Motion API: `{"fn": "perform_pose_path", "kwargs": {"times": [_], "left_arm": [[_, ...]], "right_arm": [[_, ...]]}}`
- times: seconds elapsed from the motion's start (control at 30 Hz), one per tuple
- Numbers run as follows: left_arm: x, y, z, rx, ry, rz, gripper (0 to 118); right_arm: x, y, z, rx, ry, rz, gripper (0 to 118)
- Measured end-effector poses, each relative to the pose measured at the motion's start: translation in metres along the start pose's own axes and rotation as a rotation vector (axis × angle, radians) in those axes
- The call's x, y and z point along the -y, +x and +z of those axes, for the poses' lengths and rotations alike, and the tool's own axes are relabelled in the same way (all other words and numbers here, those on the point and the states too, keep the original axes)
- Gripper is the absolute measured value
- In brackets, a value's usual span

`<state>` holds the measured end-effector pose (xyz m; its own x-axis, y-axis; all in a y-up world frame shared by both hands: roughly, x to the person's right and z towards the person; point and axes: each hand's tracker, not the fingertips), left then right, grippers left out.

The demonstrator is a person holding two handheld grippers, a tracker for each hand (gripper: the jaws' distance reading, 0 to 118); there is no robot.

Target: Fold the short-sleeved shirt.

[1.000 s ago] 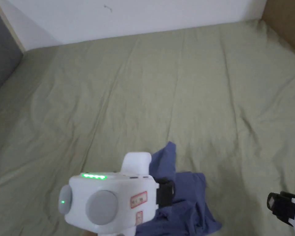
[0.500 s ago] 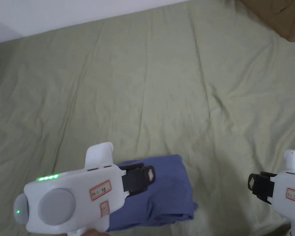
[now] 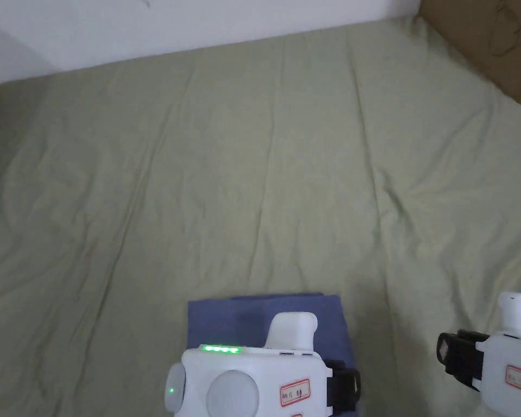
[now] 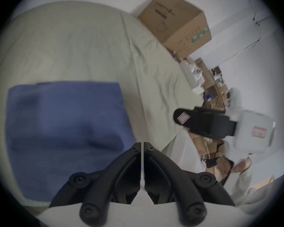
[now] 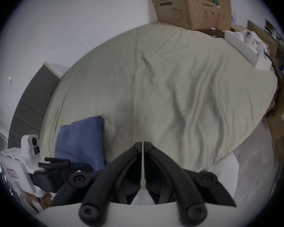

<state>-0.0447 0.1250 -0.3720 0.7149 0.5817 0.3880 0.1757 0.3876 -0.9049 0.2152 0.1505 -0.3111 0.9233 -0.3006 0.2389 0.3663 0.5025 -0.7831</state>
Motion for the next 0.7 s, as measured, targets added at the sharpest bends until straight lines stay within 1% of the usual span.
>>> {"fn": "perform_pose_path", "kwargs": {"times": [0.07,0.1,0.13,0.17,0.2,0.23,0.27,0.3,0.33,0.37,0.4,0.43,0.47,0.5,0.6,0.63,0.67,0.7], "left_arm": [[-0.001,-0.010,0.026,0.030,0.069,0.017,3],[0.000,-0.017,0.041,0.035,0.116,0.039,6],[0.003,-0.030,0.059,0.040,0.157,0.080,21],[0.006,-0.044,0.075,0.050,0.177,0.114,52],[0.009,-0.058,0.089,0.058,0.196,0.151,96],[0.014,-0.074,0.103,0.052,0.210,0.195,115],[0.019,-0.090,0.112,0.037,0.211,0.221,118],[0.025,-0.104,0.120,0.002,0.214,0.246,116],[0.033,-0.116,0.129,-0.030,0.227,0.259,117],[0.040,-0.130,0.139,-0.007,0.249,0.249,117],[0.044,-0.141,0.143,0.009,0.248,0.258,117],[0.049,-0.151,0.144,0.048,0.264,0.295,117],[0.051,-0.161,0.144,0.076,0.267,0.325,117],[0.052,-0.169,0.141,0.081,0.264,0.373,117],[0.037,-0.196,0.113,0.149,0.226,0.432,115],[0.030,-0.205,0.102,0.190,0.228,0.466,115],[0.022,-0.216,0.085,0.229,0.217,0.529,115],[0.015,-0.221,0.075,0.284,0.207,0.570,109]], "right_arm": [[-0.002,-0.018,-0.002,-0.026,-0.008,0.059,3],[-0.003,-0.028,-0.005,-0.031,-0.012,0.090,3],[-0.003,-0.040,-0.009,-0.045,-0.025,0.129,3],[-0.003,-0.055,-0.015,-0.069,-0.038,0.174,3],[-0.001,-0.068,-0.021,-0.089,-0.045,0.213,3],[0.001,-0.082,-0.031,-0.108,-0.062,0.261,3],[0.002,-0.097,-0.039,-0.096,-0.084,0.302,3],[0.005,-0.110,-0.047,-0.081,-0.091,0.334,3],[0.008,-0.121,-0.054,-0.096,-0.092,0.371,3],[0.010,-0.129,-0.060,-0.109,-0.099,0.394,3],[0.012,-0.133,-0.067,-0.118,-0.109,0.401,3],[0.015,-0.135,-0.076,-0.093,-0.121,0.410,3],[0.017,-0.136,-0.084,-0.043,-0.138,0.432,3],[0.020,-0.134,-0.090,-0.033,-0.143,0.440,3],[0.019,-0.126,-0.090,-0.064,-0.143,0.366,3],[0.017,-0.126,-0.090,-0.063,-0.148,0.361,3],[0.017,-0.126,-0.090,-0.062,-0.152,0.362,3],[0.017,-0.126,-0.089,-0.061,-0.152,0.366,3]]}}
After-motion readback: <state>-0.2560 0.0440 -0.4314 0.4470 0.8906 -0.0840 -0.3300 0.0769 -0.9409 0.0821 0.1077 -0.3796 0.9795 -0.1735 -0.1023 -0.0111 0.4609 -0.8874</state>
